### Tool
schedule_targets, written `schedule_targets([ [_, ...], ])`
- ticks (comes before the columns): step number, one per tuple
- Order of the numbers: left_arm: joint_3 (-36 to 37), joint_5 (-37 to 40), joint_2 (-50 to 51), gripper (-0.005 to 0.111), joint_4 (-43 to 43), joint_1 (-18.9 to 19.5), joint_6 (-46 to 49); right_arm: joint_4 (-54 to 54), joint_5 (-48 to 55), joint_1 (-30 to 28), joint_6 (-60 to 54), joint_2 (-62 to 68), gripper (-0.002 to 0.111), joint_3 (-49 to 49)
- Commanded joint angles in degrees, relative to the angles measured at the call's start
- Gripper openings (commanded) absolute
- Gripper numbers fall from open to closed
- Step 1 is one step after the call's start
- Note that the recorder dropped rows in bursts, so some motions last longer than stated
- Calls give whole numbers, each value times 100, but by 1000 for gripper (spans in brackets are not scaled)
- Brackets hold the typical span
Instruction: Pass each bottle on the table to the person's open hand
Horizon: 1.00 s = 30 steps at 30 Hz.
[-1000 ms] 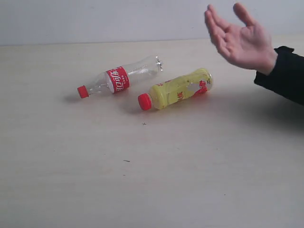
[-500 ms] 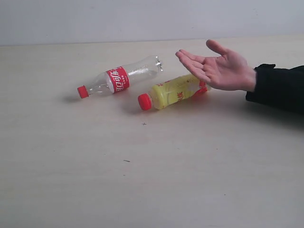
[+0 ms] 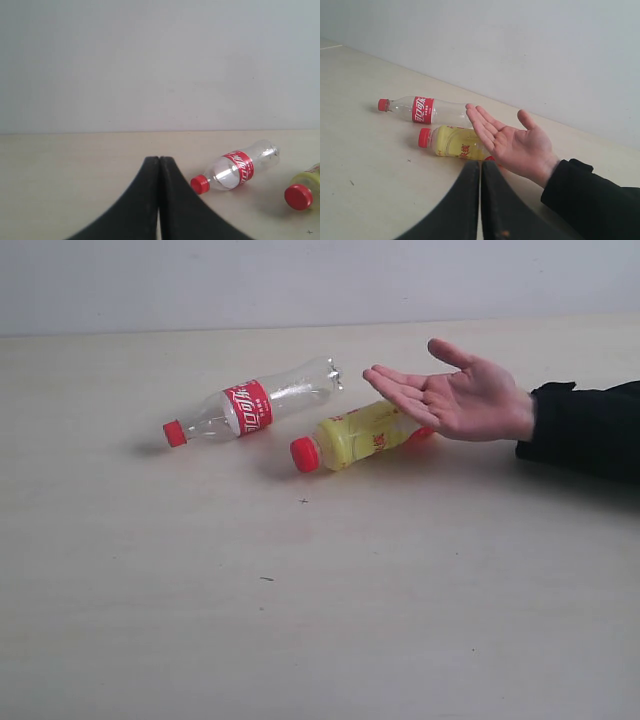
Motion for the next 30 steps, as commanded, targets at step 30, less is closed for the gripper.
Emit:
schedule_targets([
  [30, -1359, -2850, 2108, 0, 108, -17, -1818, 0, -80, 22, 36, -13, 2, 33],
])
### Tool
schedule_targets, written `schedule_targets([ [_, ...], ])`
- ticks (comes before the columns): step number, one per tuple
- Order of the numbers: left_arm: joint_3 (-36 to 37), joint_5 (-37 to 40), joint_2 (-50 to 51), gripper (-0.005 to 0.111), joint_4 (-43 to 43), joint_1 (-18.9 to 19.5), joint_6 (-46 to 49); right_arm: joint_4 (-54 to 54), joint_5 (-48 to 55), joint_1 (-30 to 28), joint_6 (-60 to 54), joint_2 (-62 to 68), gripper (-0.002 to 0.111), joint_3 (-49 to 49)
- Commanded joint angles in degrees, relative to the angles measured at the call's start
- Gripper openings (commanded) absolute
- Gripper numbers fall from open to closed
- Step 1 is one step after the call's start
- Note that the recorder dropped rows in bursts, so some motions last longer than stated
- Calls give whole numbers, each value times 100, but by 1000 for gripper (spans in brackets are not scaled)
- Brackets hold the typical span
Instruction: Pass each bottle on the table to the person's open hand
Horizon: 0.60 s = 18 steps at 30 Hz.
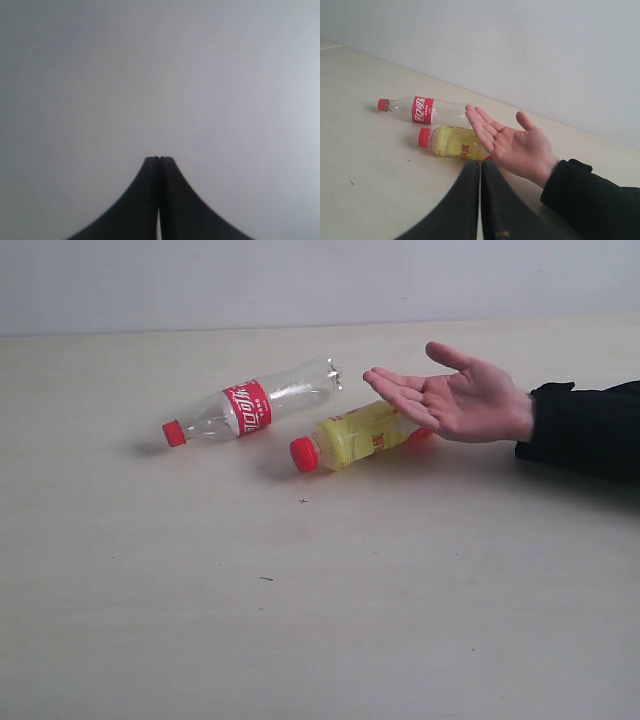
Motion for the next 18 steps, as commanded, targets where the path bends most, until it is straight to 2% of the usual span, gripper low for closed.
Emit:
schedule_targets([
  [1, -857, -88, 1437, 0, 169, -17, 511, 0, -80, 22, 36, -13, 2, 33],
  [6, -2128, 98, 3565, 0, 650, -17, 694, 0, -80, 22, 36, -13, 2, 33],
  [8, -2867, 622, 4497, 0, 1020, -17, 802, 0, -80, 22, 36, -13, 2, 33],
  [10, -3744, 1478, 5330, 0, 1624, -17, 802, 0, -80, 22, 36, -13, 2, 33],
  [14, -5108, 3261, 6578, 0, 2237, -17, 901, 0, -80, 22, 36, -13, 2, 33],
  [18, -6321, 5037, 7450, 0, 2347, -17, 1891, 0, -80, 22, 36, -13, 2, 33],
])
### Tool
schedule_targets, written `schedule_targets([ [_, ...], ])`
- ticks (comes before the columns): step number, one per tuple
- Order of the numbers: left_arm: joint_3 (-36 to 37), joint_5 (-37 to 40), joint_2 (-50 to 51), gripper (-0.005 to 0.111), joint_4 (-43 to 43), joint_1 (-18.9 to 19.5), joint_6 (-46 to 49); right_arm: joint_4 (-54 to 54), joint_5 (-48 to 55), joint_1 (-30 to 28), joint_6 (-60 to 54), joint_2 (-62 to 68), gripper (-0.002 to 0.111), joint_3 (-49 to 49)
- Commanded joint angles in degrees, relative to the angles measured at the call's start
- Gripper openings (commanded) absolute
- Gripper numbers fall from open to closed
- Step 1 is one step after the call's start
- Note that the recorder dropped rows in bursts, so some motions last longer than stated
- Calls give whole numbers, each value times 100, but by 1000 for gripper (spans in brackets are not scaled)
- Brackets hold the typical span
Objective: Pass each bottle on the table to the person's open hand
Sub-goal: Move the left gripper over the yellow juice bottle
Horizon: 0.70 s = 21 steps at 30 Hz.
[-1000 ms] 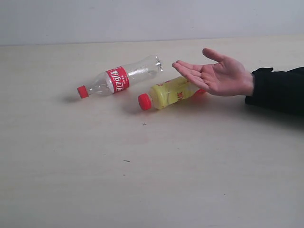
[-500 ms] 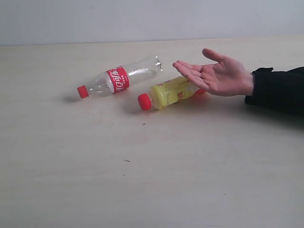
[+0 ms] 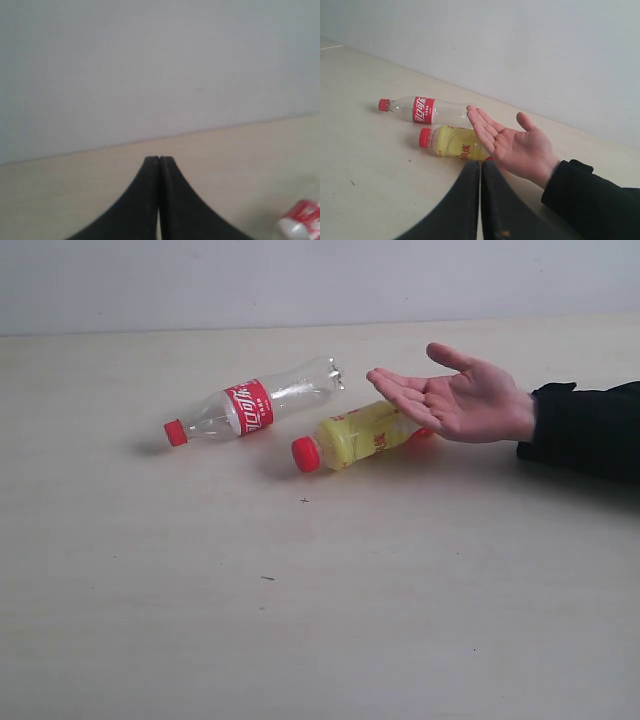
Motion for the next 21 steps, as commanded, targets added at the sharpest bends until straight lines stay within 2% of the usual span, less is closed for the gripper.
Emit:
schedule_targets([
  [1, -1290, 2056, 929, 0, 50, -7, 1007, 0, -80, 22, 36, -13, 2, 33],
  [3, -1837, 2968, 1343, 0, -209, -7, 1453, 0, -80, 22, 36, -13, 2, 33],
  [5, -2276, 3570, 1695, 0, -771, -7, 2358, 0, -80, 22, 36, -13, 2, 33],
  [9, -2671, 4257, 2175, 0, -2612, -75, 5433, 0, -80, 22, 36, -13, 2, 33],
  [11, -2671, 4180, 2319, 0, -3327, -163, 6327, 0, -80, 22, 36, -13, 2, 33],
  [14, -2671, 3815, 2559, 0, -4112, -391, 6951, 0, -80, 22, 36, -13, 2, 33],
  [21, -2727, 2735, 3051, 0, -4435, -1239, 7353, 0, -80, 22, 36, -13, 2, 33],
])
